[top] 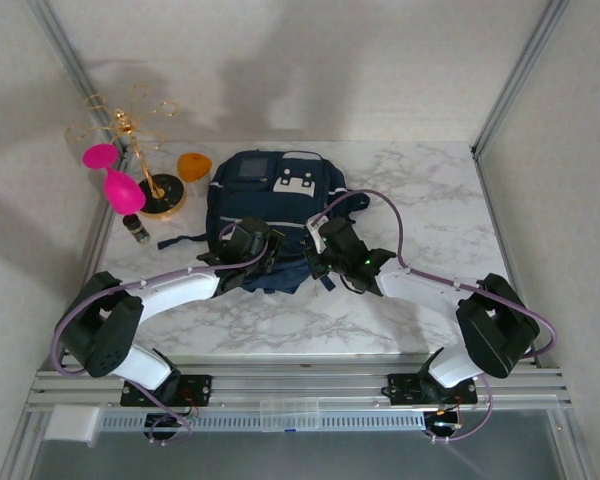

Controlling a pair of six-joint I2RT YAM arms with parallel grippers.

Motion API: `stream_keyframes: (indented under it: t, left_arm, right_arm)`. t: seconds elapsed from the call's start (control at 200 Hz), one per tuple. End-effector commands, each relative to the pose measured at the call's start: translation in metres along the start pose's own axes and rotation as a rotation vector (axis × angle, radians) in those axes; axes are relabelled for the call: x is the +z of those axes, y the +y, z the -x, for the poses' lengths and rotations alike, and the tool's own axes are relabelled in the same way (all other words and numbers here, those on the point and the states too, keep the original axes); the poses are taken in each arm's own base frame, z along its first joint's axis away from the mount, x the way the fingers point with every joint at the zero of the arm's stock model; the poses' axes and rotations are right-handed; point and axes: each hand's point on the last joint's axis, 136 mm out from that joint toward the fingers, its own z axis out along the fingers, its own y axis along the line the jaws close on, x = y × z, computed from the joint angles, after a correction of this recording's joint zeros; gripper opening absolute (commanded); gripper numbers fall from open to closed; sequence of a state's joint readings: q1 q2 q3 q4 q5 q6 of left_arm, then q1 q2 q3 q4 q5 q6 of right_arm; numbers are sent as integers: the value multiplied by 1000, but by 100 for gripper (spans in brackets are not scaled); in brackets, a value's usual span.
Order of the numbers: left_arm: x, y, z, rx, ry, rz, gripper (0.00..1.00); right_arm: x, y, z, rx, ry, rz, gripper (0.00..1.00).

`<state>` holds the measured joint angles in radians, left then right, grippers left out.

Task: Pack the student bag
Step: Zip the student bag at the center of the table, then reset both arms

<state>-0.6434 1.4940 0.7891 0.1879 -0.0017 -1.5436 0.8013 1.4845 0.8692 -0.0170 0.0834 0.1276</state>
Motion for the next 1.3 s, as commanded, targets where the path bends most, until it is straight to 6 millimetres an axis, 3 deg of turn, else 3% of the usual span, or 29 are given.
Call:
stream_keyframes:
  t: [0.0, 0.37, 0.581, 0.706, 0.821, 0.916, 0.946, 1.026, 1.126, 1.201, 1.297]
  left_arm:
    - [-7, -15, 25, 16, -104, -29, 0]
    - [-32, 7, 40, 96, -78, 16, 0]
    - [-34, 8, 38, 141, -60, 30, 0]
    - [-31, 7, 34, 160, -35, 34, 0]
    - [-29, 7, 32, 176, -26, 36, 0]
    - [-29, 2, 30, 193, -10, 27, 2]
    - [-29, -2, 28, 206, -2, 21, 11]
    - [-34, -10, 29, 262, -4, 15, 43]
    - [-51, -16, 39, 334, -43, 33, 64]
    - [-67, -18, 53, 372, -75, 41, 76]
    - [-98, -15, 91, 466, -220, 98, 95]
  right_arm:
    - [-3, -16, 1, 24, -27, -88, 0]
    - [-11, -88, 18, 195, -110, -229, 0]
    - [3, -115, 39, 226, -132, -271, 0]
    - [3, -110, 57, 202, -183, -221, 0]
    - [6, -112, 61, 193, -173, -233, 0]
    - [3, -91, 67, 143, -182, -117, 0]
    - [-1, -88, 67, 141, -188, -101, 7]
    - [-15, -88, 70, 164, -209, -105, 40]
    - [-40, -101, 74, 207, -250, -170, 69]
    - [-63, -128, 71, 280, -286, -295, 84]
    - [-99, -189, 47, 428, -338, -542, 94]
